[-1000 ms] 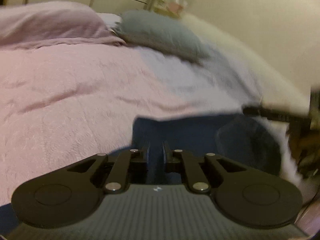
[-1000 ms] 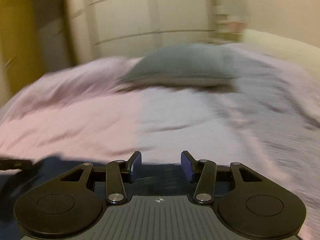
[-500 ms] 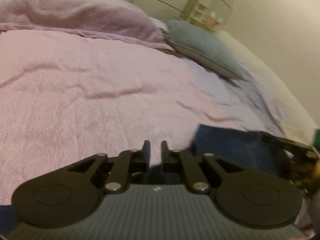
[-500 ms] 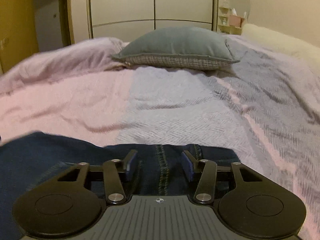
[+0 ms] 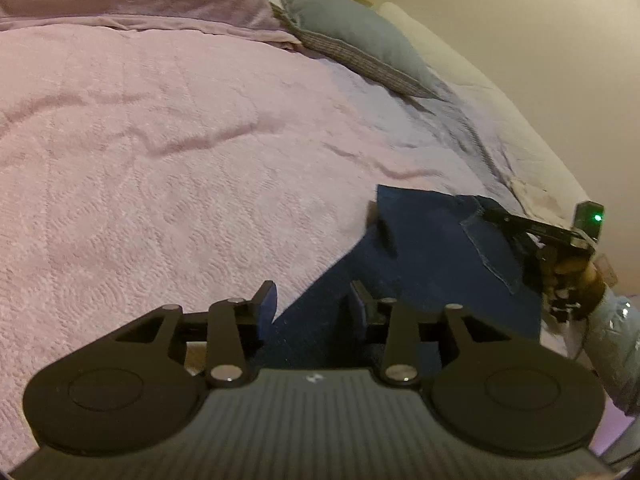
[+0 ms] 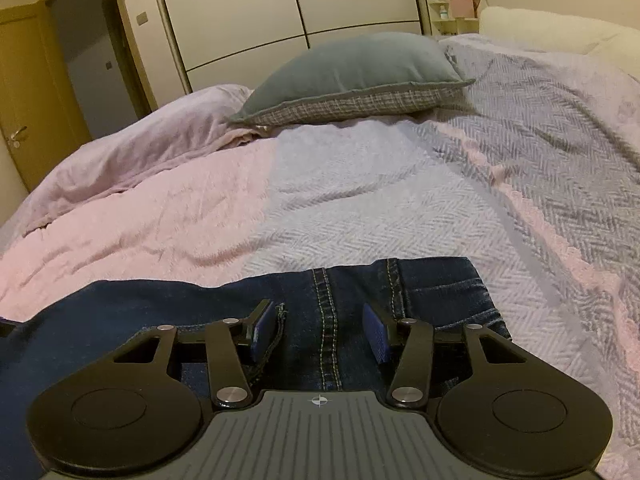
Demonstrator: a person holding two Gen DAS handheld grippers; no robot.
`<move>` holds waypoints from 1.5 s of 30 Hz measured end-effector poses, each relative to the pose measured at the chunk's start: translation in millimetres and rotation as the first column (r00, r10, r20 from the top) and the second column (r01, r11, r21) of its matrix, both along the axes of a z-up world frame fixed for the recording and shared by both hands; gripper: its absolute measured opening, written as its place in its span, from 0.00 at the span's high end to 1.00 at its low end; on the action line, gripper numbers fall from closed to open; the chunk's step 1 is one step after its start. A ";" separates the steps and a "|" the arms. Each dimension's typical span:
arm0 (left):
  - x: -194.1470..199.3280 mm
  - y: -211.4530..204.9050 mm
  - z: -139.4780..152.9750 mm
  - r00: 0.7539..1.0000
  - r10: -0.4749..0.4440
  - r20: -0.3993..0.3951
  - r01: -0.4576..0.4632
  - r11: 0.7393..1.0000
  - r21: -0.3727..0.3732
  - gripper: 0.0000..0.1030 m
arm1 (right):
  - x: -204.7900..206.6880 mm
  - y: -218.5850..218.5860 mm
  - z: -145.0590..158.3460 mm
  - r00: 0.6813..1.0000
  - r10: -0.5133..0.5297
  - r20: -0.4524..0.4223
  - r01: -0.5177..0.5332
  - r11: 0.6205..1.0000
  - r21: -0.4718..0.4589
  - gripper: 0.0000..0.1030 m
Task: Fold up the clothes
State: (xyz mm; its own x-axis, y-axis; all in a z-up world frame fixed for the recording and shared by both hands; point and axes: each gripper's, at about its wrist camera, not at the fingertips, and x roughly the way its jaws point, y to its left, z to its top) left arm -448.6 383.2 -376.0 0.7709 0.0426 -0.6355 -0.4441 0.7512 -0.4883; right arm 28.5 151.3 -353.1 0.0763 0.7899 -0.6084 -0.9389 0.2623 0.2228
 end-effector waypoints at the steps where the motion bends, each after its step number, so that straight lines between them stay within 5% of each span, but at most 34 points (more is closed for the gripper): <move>1: 1.7 -1.3 -0.3 1.000 -0.006 -0.006 0.006 1.000 0.004 0.73 | -0.4 -0.3 -0.6 1.000 -0.001 0.001 0.001 1.000 0.001 0.51; 3: 5.9 -5.9 0.8 0.999 -0.030 -0.017 0.030 0.999 0.022 0.96 | -1.5 -0.7 -2.0 1.000 -0.002 0.005 0.002 1.000 0.005 0.50; 5: 10.1 -18.6 7.2 0.998 -0.024 -0.049 0.029 0.994 0.104 0.99 | -3.2 -1.6 -3.5 1.000 -0.003 0.016 0.003 1.000 0.008 0.50; 14: 4.2 -35.5 -7.7 0.976 0.193 -0.095 -0.166 0.957 0.238 0.87 | -8.8 -2.5 -12.9 0.998 -0.020 0.062 0.019 1.000 0.005 0.51; 16: 0.2 -41.8 2.3 0.956 0.271 -0.113 -0.228 0.928 0.295 0.90 | -11.1 -4.1 -11.0 0.997 -0.026 0.076 0.026 1.000 0.003 0.50; 18: -10.5 -50.2 15.3 0.910 0.371 -0.188 -0.274 0.875 0.398 0.94 | -13.8 -14.5 -1.7 0.996 -0.058 0.064 0.058 0.998 0.010 0.50; 20: -29.1 -65.0 30.1 0.903 0.389 -0.183 -0.290 0.865 0.410 0.93 | -19.4 -28.4 9.4 0.994 -0.087 0.061 0.086 0.996 0.025 0.50; 24: -65.0 -119.4 44.8 0.917 0.375 -0.140 -0.294 0.868 0.400 0.89 | -49.6 -66.7 21.8 0.978 -0.037 0.204 0.032 0.999 0.030 0.50; 28: -101.0 -159.0 24.5 0.840 0.494 -0.222 -0.376 0.827 0.418 0.87 | -54.6 -99.2 5.0 0.948 -0.055 0.314 0.078 0.995 -0.063 0.51; 29: -117.2 -166.1 22.9 0.809 0.551 -0.205 -0.449 0.804 0.389 0.88 | -49.5 -110.7 8.9 0.956 -0.097 0.276 0.115 0.992 -0.050 0.50; 31: -142.7 -175.6 26.5 0.787 0.599 -0.150 -0.540 0.785 0.304 0.88 | -35.8 -134.0 22.4 0.970 -0.199 0.140 0.204 0.979 -0.018 0.50; 33: -157.4 -183.7 34.5 0.761 0.638 -0.119 -0.602 0.762 0.241 0.89 | -18.1 -158.2 32.2 0.955 -0.281 -0.098 0.284 0.959 0.016 0.50; 35: -166.9 -190.6 41.3 0.743 0.665 -0.078 -0.646 0.743 0.174 0.89 | -3.9 -177.0 29.4 0.887 -0.295 -0.356 0.331 0.943 0.043 0.50; 37: -167.2 -191.5 47.2 0.755 0.655 -0.028 -0.650 0.754 0.090 0.89 | 4.7 -187.1 20.2 0.793 -0.290 -0.535 0.369 0.928 0.044 0.52; 41: -156.0 -191.6 47.1 0.781 0.624 0.021 -0.624 0.782 -0.006 0.88 | 14.7 -185.6 4.0 0.670 -0.289 -0.684 0.417 0.909 0.024 0.63; 45: -144.2 -191.1 41.0 0.797 0.604 0.008 -0.604 0.797 -0.002 0.88 | 16.0 -171.8 -2.5 0.657 -0.302 -0.691 0.425 0.905 0.008 0.66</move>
